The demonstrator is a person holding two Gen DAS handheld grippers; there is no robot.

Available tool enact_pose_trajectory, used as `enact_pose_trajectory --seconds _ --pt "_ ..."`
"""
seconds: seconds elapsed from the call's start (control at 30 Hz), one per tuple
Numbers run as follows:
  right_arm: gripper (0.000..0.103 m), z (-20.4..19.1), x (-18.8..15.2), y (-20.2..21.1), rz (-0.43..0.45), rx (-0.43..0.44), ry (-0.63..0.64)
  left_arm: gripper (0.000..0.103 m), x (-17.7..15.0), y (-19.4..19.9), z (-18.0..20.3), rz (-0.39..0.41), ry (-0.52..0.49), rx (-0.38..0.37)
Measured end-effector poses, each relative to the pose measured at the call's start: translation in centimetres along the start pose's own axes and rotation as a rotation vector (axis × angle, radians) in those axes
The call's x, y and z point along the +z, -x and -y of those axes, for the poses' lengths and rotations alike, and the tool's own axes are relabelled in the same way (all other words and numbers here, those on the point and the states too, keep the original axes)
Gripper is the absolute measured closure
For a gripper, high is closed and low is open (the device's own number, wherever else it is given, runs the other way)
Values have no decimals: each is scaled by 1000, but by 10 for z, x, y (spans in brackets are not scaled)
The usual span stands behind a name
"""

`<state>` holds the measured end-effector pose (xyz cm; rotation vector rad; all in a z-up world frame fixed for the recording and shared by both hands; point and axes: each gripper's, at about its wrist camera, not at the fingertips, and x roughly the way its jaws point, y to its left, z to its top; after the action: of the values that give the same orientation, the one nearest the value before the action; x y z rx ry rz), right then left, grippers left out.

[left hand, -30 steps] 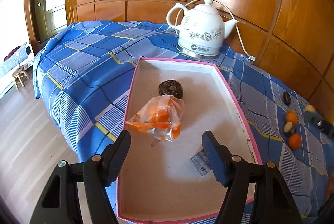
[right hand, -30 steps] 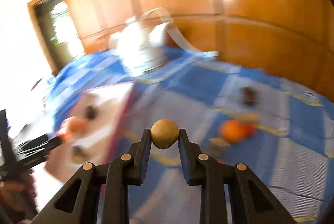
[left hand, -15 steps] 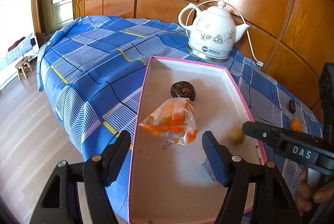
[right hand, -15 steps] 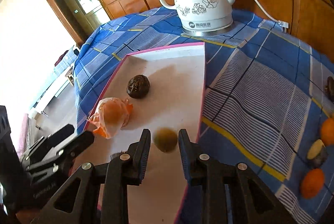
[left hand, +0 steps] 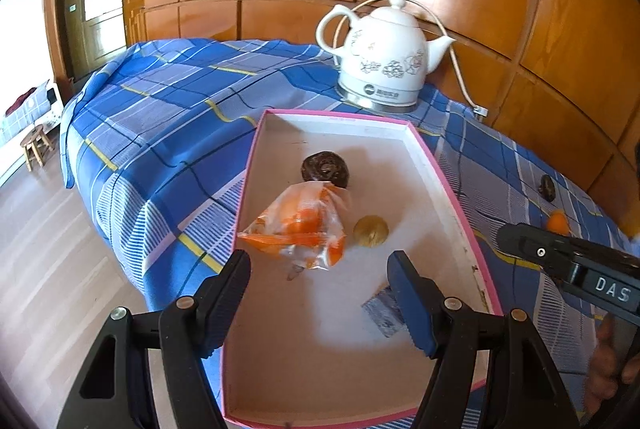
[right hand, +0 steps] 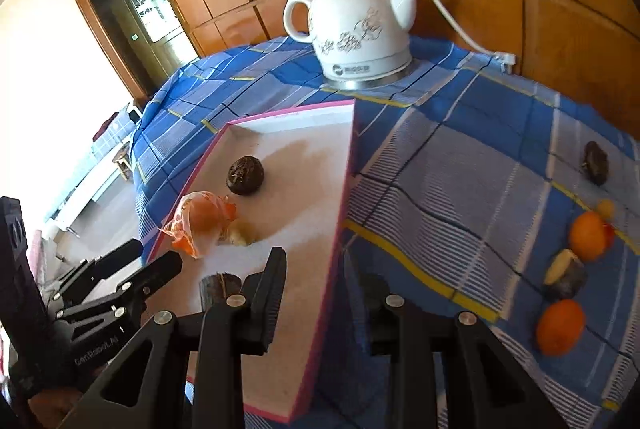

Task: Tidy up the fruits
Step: 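Open the right gripper to drop the yellow fruit in the tray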

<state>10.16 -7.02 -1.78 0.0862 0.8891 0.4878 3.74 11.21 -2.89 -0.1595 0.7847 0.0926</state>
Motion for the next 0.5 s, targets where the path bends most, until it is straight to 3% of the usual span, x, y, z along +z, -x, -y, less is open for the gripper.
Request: enact_pose_trajectory --seconds 0.5 --pt "73 44 -15 47 26 -126 6 32 -6 8 26 11 -90 -34"
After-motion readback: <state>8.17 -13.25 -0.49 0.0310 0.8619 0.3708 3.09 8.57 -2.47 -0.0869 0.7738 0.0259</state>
